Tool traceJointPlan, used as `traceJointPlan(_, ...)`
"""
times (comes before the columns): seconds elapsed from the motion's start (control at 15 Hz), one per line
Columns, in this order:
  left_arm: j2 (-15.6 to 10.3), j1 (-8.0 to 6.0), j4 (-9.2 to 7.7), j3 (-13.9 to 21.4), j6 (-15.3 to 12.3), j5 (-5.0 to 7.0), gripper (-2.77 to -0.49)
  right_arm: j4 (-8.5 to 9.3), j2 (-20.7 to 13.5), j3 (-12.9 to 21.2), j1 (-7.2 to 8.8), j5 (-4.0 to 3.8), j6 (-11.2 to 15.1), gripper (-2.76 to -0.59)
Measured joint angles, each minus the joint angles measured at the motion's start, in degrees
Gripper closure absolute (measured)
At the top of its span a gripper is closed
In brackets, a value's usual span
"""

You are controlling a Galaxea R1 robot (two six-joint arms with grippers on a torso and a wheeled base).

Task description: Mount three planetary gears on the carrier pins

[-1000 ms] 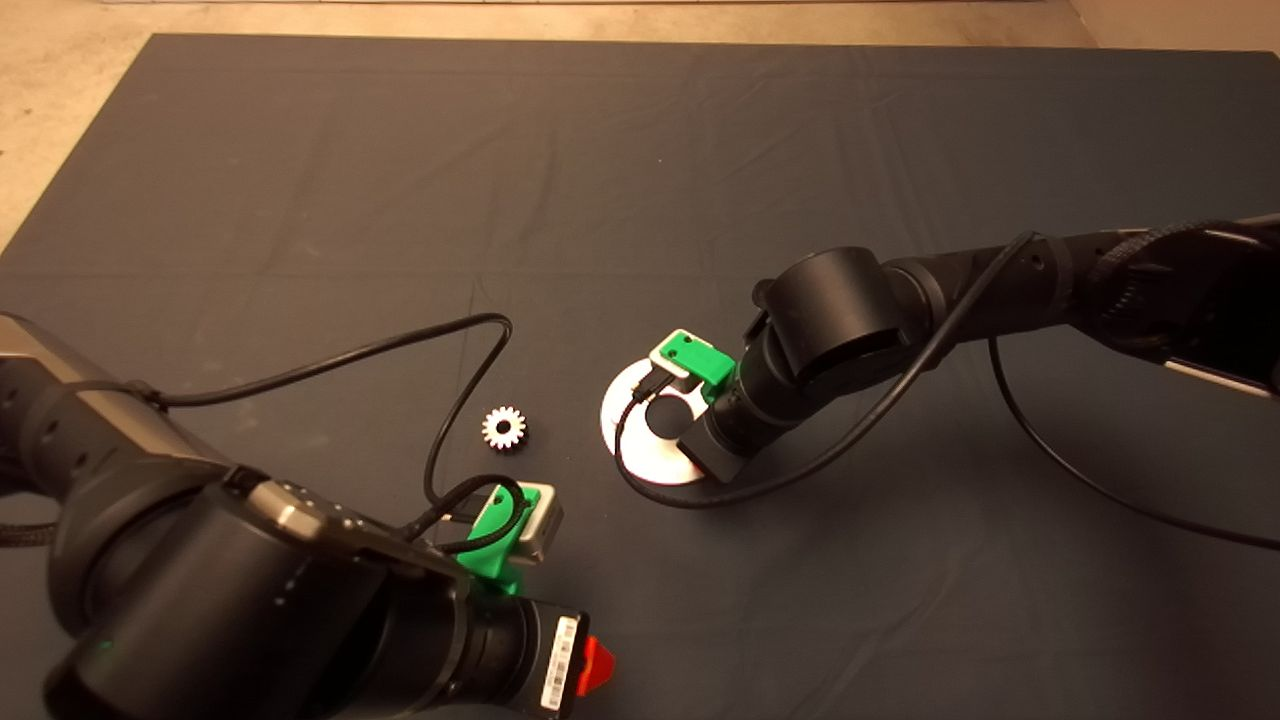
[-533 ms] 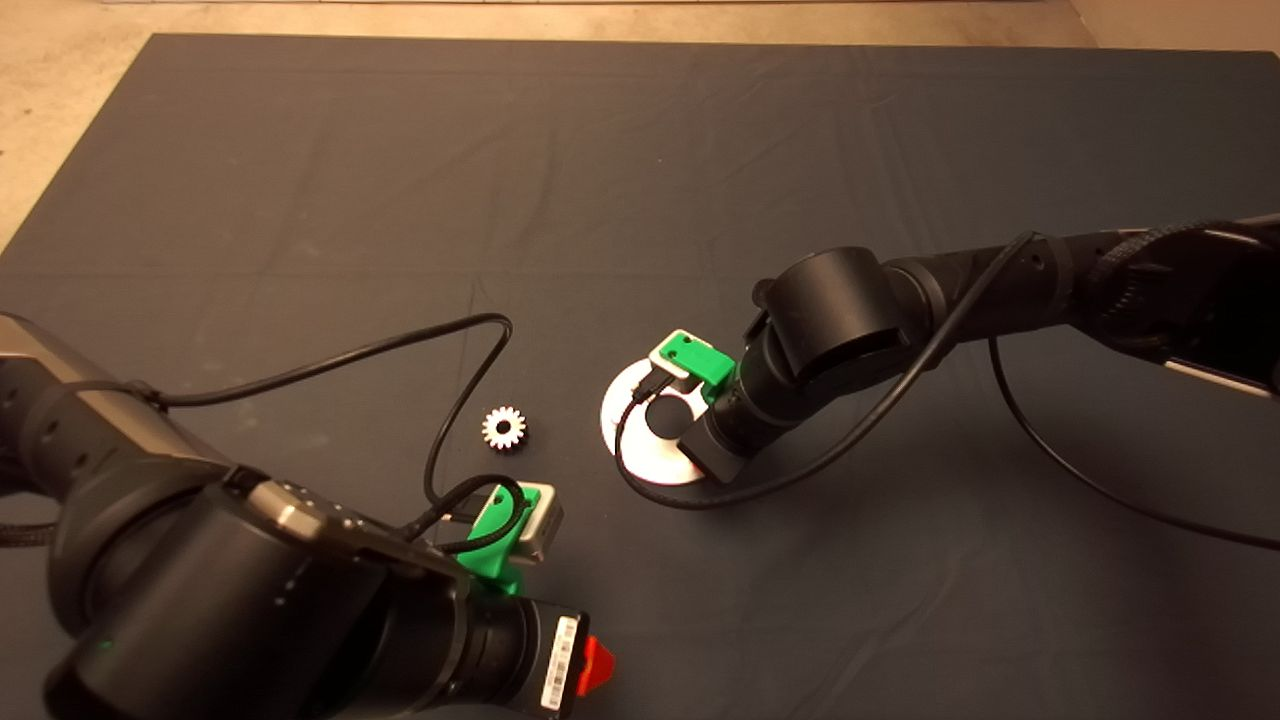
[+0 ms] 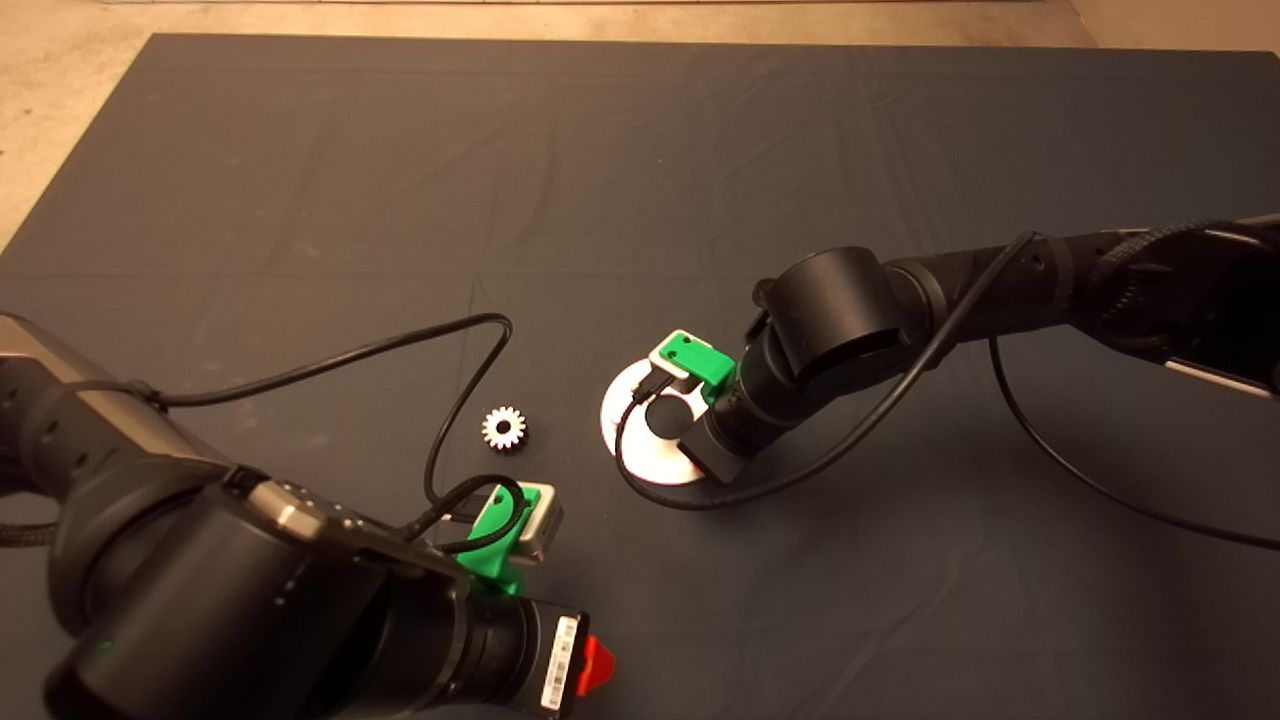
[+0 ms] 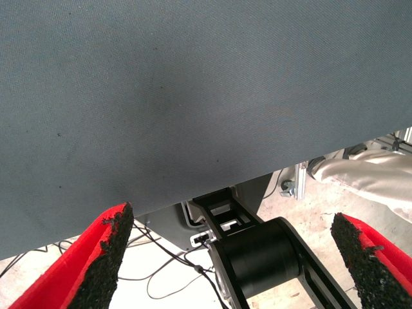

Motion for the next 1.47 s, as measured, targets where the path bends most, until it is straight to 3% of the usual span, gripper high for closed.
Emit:
traceJointPlan(0.33,0.0,0.01,0.01,0.0,0.0,0.0,-2.19,-0.01,0.0,-0.4,-0.43,0.12,-0.5,-1.08)
traceJointPlan(0.67,0.0,0.02,0.04,0.0,0.0,0.0,-2.19,-0.01,0.0,-0.5,-0.42,0.18,-1.3,-1.3)
traceJointPlan(1.07,0.0,0.0,0.16,0.0,0.0,0.0,-2.19,-0.01,0.0,-0.5,-0.42,0.29,-2.2,-1.74)
traceJointPlan(1.47,0.0,0.0,0.18,0.0,0.0,0.0,-2.19,0.0,0.0,-0.5,-0.43,0.32,-2.4,-1.74)
